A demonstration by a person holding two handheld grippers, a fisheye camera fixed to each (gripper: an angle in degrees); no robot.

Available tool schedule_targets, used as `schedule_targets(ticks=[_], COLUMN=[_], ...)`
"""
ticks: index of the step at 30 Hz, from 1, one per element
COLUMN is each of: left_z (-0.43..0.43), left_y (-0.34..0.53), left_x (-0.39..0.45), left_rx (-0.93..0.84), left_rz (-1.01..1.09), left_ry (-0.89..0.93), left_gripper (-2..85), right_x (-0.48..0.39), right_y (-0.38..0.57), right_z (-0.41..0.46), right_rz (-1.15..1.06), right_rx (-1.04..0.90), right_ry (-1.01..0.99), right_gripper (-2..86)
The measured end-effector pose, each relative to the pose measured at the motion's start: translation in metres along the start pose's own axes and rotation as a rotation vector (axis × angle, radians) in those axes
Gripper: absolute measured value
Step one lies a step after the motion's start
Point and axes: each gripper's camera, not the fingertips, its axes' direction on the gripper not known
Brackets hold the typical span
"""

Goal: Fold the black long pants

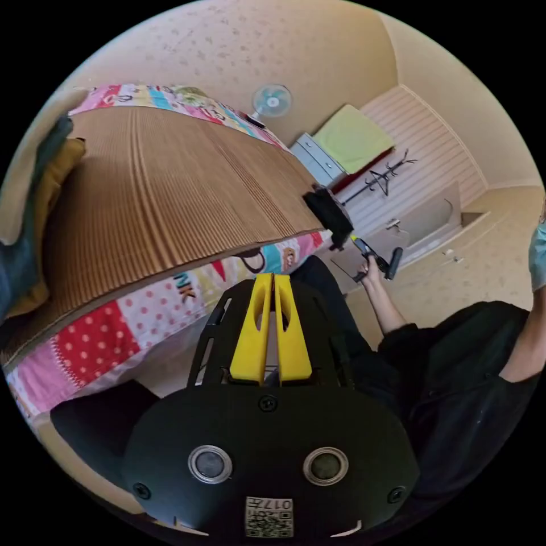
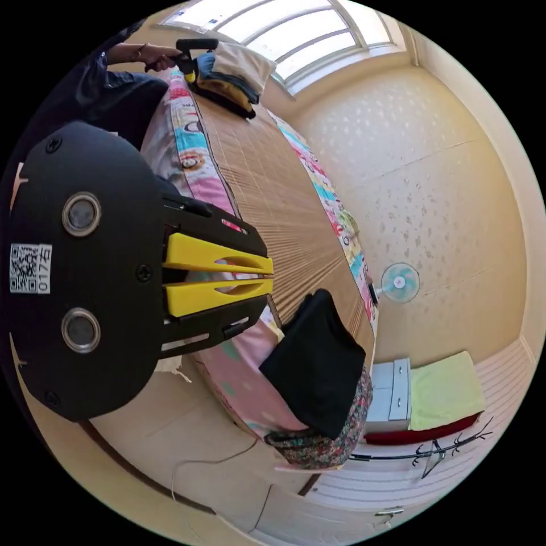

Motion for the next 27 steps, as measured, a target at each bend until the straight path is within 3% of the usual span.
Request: schedule_targets(ticks=[3,8,13,18,22,24,27], left_z=[0.007,-0.022,-0.054,-0.064,-0.056,-0.056,-0.06], left_y=[-0.001,0.006,0.019,0.028,0.038,0.042,0.049], left_x=[0.001,-0.013,-0.039,-0.034,-0.026,-0.024,-0.024], left_rx=[0.004,0.12,0.252,0.298,0.316,0.343,0.38], left_rz=[0.044,0.006,-0.071,0.015,0.09,0.112,0.125], left_ry=[0.124,0.084,0.075,0.1,0.09,0.116,0.102], left_gripper=[-0.9,-0.2,4.1,1.9,-0.2,-0.6,-0.9], right_x=[0.07,0.161,0.178,0.093,-0.082,-0.17,-0.33], right_y=[-0.026,-0.008,-0.04,-0.182,-0.301,-0.307,-0.245], right_z=[0.036,0.061,0.093,0.076,0.082,0.094,0.121], right_rz=[0.286,0.658,0.648,0.35,-0.165,-0.419,-0.818], right_rx=[-0.109,0.007,0.012,0.101,-0.001,-0.07,-0.235], right_ry=[0.028,-0.166,-0.27,-0.258,-0.246,-0.339,-0.679], right_gripper=[5.8,9.7,7.6,3.6,2.9,2.7,2.4])
